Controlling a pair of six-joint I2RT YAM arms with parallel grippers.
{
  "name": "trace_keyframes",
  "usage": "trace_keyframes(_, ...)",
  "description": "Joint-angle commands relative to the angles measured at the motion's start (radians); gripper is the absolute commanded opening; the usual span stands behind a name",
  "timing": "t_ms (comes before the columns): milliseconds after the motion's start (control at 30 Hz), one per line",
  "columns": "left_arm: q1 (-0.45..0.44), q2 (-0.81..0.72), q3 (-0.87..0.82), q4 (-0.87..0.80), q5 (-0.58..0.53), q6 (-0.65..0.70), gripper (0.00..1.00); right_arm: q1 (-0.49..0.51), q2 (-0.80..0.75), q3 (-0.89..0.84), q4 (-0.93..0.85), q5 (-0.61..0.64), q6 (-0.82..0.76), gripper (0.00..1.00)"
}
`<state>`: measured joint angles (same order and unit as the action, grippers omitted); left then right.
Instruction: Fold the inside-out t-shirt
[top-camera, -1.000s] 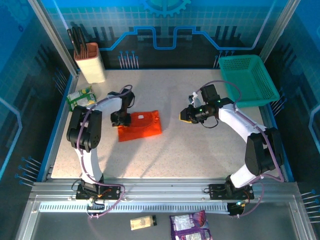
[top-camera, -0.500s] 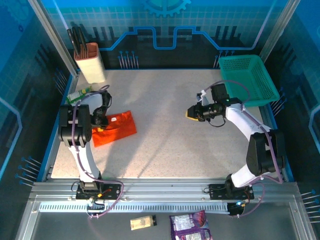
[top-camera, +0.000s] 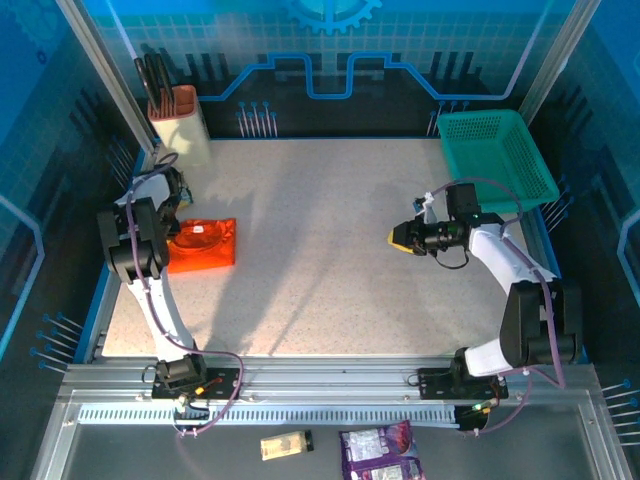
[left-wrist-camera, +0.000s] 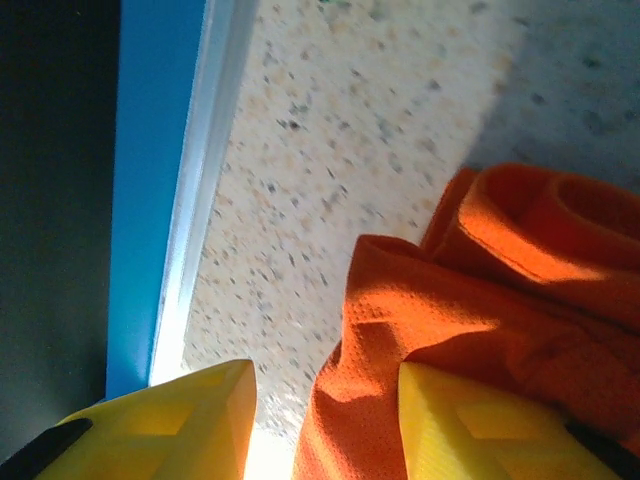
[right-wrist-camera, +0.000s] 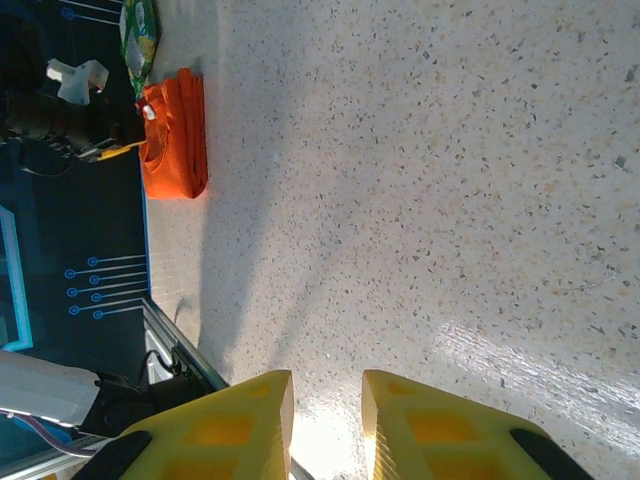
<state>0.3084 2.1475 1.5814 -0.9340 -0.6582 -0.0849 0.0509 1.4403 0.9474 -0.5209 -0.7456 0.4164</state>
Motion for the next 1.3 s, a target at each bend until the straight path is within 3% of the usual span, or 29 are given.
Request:
trace_keyframes(0,0.021,0.046,0.044,0.05,-0.041,0.05,0.43,-0.014,-0.025,0.004,-0.009,-0.037,-0.023,0.26)
trace_keyframes(467,0.107,0.078,0.137,0.11,-0.06,0.061,0.42,-0.01,-0.058,-0.003,-0.033,-0.035,-0.017,0.26)
trace_keyframes(800,0.065,-0.133,0.161,0.027,0.027,0.03,0.44,0.008,-0.09,0.03,-0.074,-0.016,-0.011,0.26)
trace_keyframes(1000,-0.108,-0.221,0.157,-0.094,0.253,0.012,0.45,0.015,-0.104,0.031,-0.089,0.013,-0.01,0.26)
trace_keyframes(1167,-0.289,-0.277,0.052,-0.048,0.46,-0.055,0.45,0.022,-0.128,0.022,-0.079,0.03,0.017,0.26)
trace_keyframes(1267,-0.319,-0.276,-0.016,0.034,0.638,-0.123,0.44,0.031,-0.144,0.021,-0.087,0.047,0.024,0.26)
